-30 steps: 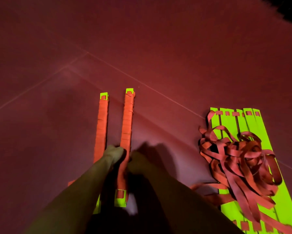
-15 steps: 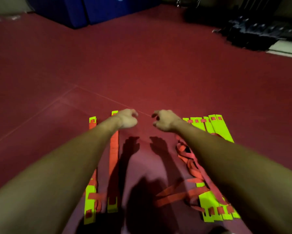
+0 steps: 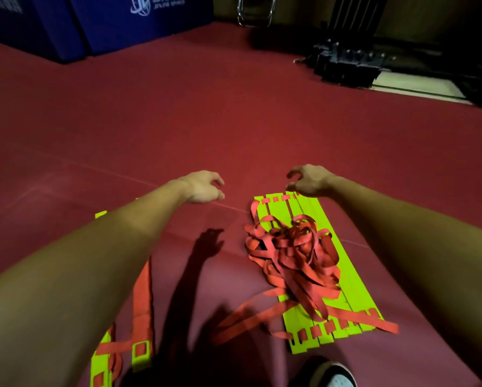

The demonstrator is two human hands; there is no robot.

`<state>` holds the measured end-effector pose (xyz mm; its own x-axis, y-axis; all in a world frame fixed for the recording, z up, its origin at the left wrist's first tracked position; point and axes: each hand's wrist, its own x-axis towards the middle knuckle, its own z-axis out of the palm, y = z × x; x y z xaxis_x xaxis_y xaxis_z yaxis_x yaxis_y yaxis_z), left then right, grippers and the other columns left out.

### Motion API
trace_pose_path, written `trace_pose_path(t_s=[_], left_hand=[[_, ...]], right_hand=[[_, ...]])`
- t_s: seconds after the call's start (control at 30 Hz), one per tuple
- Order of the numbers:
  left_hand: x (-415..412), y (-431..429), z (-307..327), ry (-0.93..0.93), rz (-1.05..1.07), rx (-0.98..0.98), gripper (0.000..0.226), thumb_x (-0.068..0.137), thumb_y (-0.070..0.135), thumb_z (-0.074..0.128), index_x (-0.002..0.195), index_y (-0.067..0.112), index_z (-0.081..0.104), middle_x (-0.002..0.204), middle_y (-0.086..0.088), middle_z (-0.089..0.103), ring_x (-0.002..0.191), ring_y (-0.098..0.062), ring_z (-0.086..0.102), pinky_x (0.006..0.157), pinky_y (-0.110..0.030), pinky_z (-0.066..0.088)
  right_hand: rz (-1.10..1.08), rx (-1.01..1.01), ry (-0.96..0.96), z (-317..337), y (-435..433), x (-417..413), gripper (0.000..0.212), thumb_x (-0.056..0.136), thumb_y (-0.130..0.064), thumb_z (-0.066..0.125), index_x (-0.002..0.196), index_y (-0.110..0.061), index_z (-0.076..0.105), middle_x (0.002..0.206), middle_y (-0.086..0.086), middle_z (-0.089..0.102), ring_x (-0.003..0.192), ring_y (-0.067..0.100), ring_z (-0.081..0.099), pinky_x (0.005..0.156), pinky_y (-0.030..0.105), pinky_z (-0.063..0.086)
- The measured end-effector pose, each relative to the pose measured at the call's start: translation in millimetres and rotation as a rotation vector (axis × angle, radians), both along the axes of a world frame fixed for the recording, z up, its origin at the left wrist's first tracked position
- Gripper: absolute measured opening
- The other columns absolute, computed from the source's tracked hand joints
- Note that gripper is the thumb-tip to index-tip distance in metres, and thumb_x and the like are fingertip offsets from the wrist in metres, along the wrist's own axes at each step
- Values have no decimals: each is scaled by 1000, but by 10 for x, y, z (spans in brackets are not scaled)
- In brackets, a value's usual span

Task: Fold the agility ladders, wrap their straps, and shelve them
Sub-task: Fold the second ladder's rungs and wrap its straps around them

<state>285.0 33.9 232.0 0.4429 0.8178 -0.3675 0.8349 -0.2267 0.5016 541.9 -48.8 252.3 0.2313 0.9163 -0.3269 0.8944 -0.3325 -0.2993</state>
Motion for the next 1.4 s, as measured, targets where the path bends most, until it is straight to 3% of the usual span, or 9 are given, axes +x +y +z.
trace_pose_path(t_s=[0.27, 0.43, 0.53, 0.73, 0.87, 0.97, 1.2, 1.33, 1.4], left_hand=[[713, 73, -594, 24, -64, -105, 41, 92, 25, 68, 133, 21, 58, 130, -8, 61, 120, -26, 58, 105, -32, 45], [1192, 109, -1159, 74, -111, -215, 42, 95, 20, 64, 136, 14, 55, 122, -7, 66, 104, -21, 61, 83, -22, 42], [1476, 132, -1473, 101, -104, -232, 56, 94, 31, 65, 146, 19, 47, 142, -7, 55, 126, -24, 54, 100, -24, 43], [1813, 140, -2068, 132, -34, -202, 74, 88, 45, 69, 152, 26, 38, 154, -18, 35, 141, -34, 38, 114, -34, 36], [1880, 143, -2309, 145, 141, -210, 88, 81, 53, 72, 155, 34, 27, 155, -17, 22, 142, -42, 32, 115, -45, 36], [1942, 139, -2343, 101, 285, -241, 99, 80, 44, 77, 158, 30, 17, 153, -21, 24, 142, -42, 30, 111, -42, 36], [1945, 176, -2386, -159, 525, -380, 95, 71, 23, 85, 146, 12, 27, 133, -13, 53, 115, -29, 55, 83, -33, 48], [1959, 162, -2349, -207, 560, -415, 94, 79, 13, 75, 149, 3, 13, 119, -7, 49, 104, -23, 48, 86, -32, 45], [1961, 142, -2354, -213, 586, -477, 77, 78, 14, 76, 139, 1, 31, 106, -7, 52, 94, -22, 54, 77, -32, 49]], right_hand=[[-33, -98, 35, -751, 119, 382, 53, 97, -36, 59, 144, -14, 47, 147, 13, 49, 135, 30, 46, 101, 27, 39], [-80, -225, 97, -1350, 199, 588, 61, 95, -39, 60, 149, -17, 39, 147, 13, 49, 135, 30, 45, 102, 29, 40], [-109, -229, 106, -1625, 292, 706, 64, 94, -42, 59, 149, -19, 37, 147, 15, 48, 136, 33, 44, 107, 35, 41], [-241, -210, 23, -2140, 308, 975, 60, 90, -58, 57, 143, -34, 41, 145, 18, 39, 135, 42, 37, 109, 55, 36], [-321, -225, 10, -2393, 239, 1120, 61, 87, -64, 55, 141, -40, 39, 147, 18, 31, 138, 44, 28, 107, 61, 29], [-379, -235, 40, -2538, 197, 1132, 70, 81, -71, 57, 143, -45, 35, 150, 18, 25, 138, 46, 27, 109, 61, 29], [-469, -133, 83, -2581, 188, 1273, 66, 79, -74, 54, 135, -45, 34, 142, 21, 36, 131, 48, 34, 105, 58, 30], [-605, -57, 183, -2568, 198, 1297, 66, 82, -71, 54, 129, -31, 32, 133, 19, 38, 128, 46, 37, 103, 58, 31], [-676, -33, 196, -2587, 211, 1320, 66, 84, -69, 51, 131, -26, 33, 135, 21, 40, 129, 46, 37, 104, 57, 32]])
